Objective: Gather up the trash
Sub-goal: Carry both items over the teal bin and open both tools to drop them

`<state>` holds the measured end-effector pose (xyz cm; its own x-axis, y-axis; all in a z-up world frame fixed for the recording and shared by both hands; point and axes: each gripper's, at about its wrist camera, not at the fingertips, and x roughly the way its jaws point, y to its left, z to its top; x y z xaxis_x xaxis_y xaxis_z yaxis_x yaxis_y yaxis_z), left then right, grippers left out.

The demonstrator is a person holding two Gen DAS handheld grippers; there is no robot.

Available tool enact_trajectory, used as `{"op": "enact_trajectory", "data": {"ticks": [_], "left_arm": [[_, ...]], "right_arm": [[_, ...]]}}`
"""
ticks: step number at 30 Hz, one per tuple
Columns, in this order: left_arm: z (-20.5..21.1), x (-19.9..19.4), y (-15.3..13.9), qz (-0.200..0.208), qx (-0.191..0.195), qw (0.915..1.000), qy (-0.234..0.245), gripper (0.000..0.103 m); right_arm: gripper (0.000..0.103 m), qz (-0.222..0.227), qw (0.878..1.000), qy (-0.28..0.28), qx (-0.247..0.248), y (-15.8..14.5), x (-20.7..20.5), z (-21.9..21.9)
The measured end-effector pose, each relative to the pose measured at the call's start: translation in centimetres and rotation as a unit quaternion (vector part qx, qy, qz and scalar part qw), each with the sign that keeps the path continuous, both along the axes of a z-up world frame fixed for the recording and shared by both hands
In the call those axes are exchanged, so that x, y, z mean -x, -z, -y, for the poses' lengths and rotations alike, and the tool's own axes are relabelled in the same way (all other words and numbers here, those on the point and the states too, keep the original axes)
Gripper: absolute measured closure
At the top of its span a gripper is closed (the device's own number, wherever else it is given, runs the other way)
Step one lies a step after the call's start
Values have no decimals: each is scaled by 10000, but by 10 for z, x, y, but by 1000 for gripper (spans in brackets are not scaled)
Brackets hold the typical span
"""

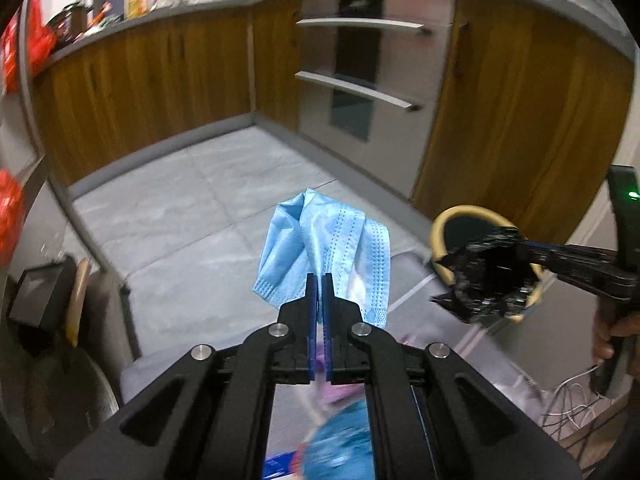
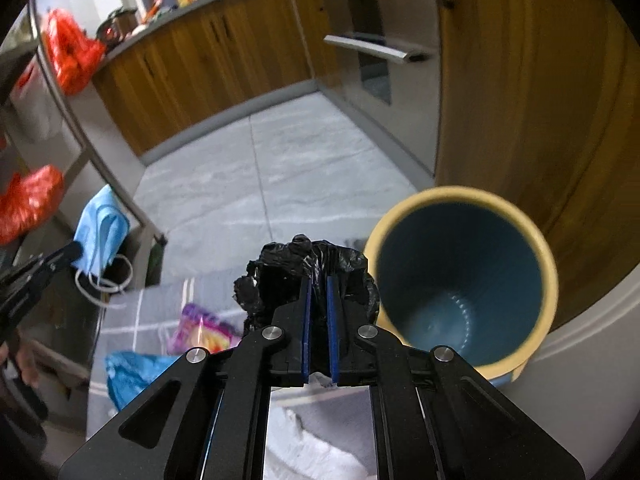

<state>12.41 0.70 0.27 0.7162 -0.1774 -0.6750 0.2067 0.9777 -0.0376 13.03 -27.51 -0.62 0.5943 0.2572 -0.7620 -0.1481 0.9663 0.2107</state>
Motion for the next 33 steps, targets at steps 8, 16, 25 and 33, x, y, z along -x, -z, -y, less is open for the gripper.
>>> {"op": "enact_trajectory", "data": {"ticks": [8,16,25,33], "left_arm": [[79,-22,-12,-39,332,9965,764,101],[157,-54,18,-364,56,9905,1323,101],[215,-81,69,-797,-241,9828,1650,101],[240,-88,99,-1026,-374,9776,1801,101]], "right_arm": [[95,307,9970,713,45,-11,-12,54],[95,405,9901,1273,425,-1,-32,99],[95,183,9836,1696,584,25,-59,135],[95,137,9827,1619,890,37,-77,130]]}}
